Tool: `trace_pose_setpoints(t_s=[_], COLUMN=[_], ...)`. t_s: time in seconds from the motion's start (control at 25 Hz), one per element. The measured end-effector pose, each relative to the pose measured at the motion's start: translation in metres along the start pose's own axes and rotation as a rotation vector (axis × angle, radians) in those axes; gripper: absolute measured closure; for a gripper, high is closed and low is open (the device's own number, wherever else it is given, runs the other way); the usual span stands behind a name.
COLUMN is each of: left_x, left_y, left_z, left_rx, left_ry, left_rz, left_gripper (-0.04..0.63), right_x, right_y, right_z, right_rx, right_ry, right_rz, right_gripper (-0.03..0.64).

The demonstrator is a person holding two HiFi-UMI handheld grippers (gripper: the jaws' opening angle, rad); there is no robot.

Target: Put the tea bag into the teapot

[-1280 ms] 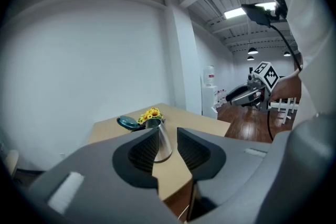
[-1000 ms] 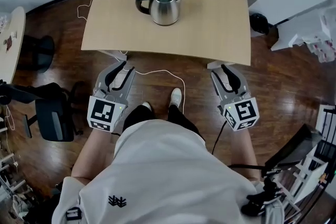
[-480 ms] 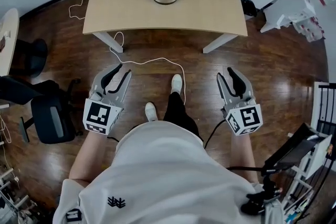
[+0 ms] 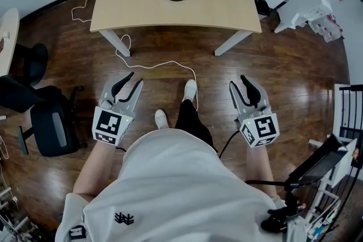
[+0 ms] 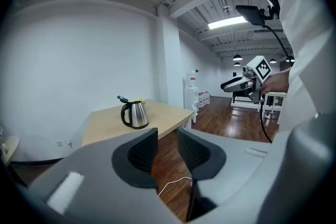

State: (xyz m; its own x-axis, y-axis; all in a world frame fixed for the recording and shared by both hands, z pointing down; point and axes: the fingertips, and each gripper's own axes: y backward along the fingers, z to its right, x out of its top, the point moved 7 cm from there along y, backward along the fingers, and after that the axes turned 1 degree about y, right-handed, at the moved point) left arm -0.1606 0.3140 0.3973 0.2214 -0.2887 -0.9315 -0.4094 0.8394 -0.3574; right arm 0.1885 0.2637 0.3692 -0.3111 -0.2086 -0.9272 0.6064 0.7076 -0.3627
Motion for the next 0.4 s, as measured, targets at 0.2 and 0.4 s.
trace_pose_setpoints(t_s=[0.2, 0.4], left_x=[0.005, 0.007], left_y=[-0.003, -0.017], left_z=[0.001, -0.011], left_rx=[0.009, 0.026], left_ry=[-0.005, -0.013], left_rz=[0.000, -0.009], left_gripper=[0.494, 0.494], right_x=[-0.002, 0.002], right_y=[-0.001, -0.018], right_z=[0.009, 0.023], right_rx=[-0.002, -0.011], right_ry=[0.006, 0.004], right_rz=[-0.006, 0.002], right_gripper=[0.469, 0.471])
